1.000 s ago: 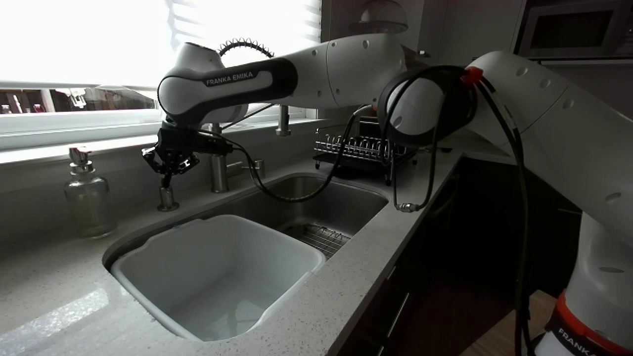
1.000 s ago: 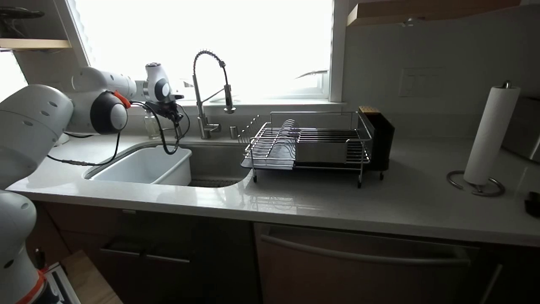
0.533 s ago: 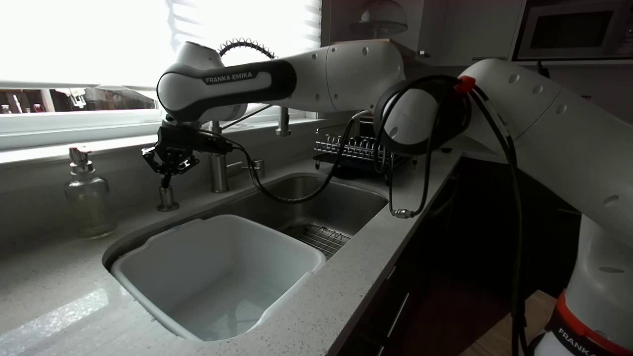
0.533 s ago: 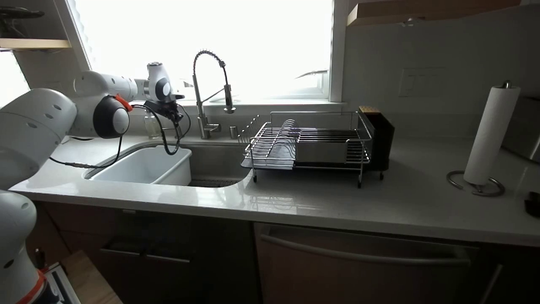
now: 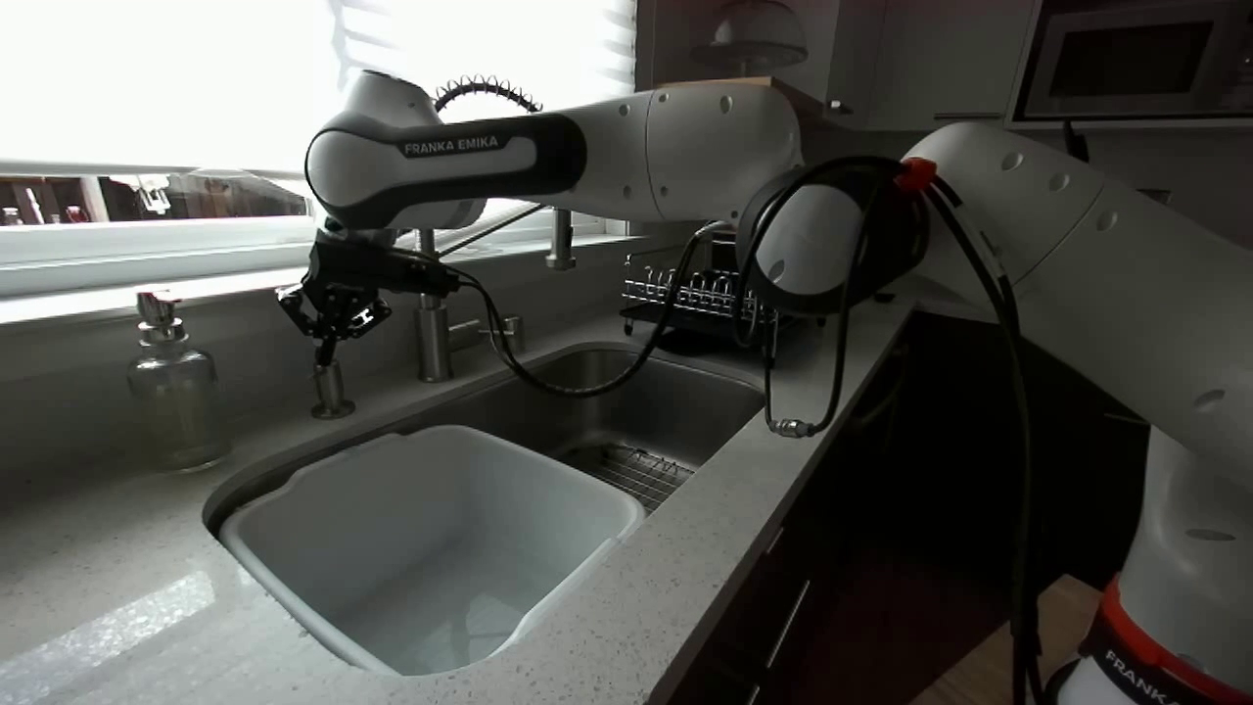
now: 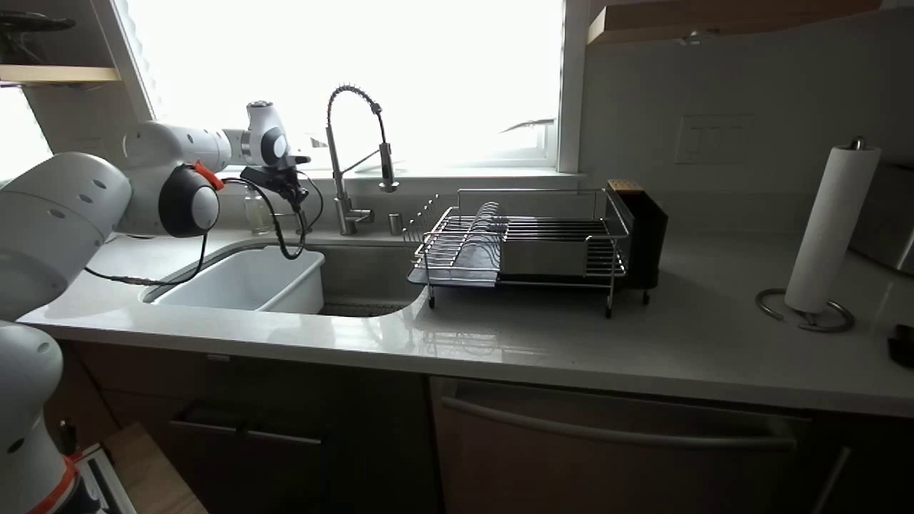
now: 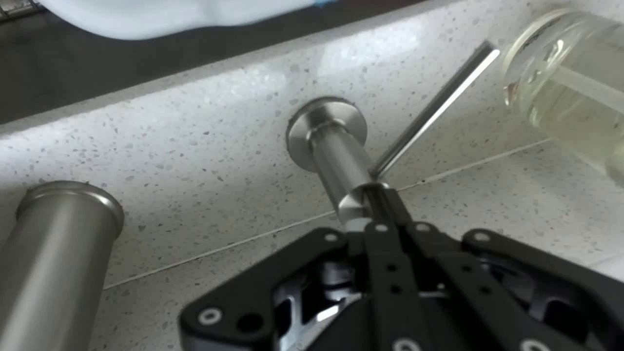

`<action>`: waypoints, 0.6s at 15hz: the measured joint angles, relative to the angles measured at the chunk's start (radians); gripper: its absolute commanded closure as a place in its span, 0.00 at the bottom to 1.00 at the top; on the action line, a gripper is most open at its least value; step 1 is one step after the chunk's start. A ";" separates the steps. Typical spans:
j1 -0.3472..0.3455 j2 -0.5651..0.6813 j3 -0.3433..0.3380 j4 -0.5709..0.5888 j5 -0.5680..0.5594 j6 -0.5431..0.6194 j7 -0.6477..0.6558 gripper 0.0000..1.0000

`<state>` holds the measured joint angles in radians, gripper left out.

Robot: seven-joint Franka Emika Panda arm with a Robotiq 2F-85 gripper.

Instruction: Rotate the sink soap dispenser anticlockwise once and press it downwards from the top

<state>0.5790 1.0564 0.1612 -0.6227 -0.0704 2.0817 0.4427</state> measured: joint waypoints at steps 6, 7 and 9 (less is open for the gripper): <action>0.022 0.001 -0.003 0.018 -0.015 -0.043 -0.023 1.00; 0.028 0.000 -0.003 0.024 -0.021 -0.047 -0.027 1.00; 0.039 -0.004 -0.007 0.039 -0.036 -0.049 -0.035 1.00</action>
<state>0.6185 1.0520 0.1547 -0.5840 -0.1068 2.0332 0.4073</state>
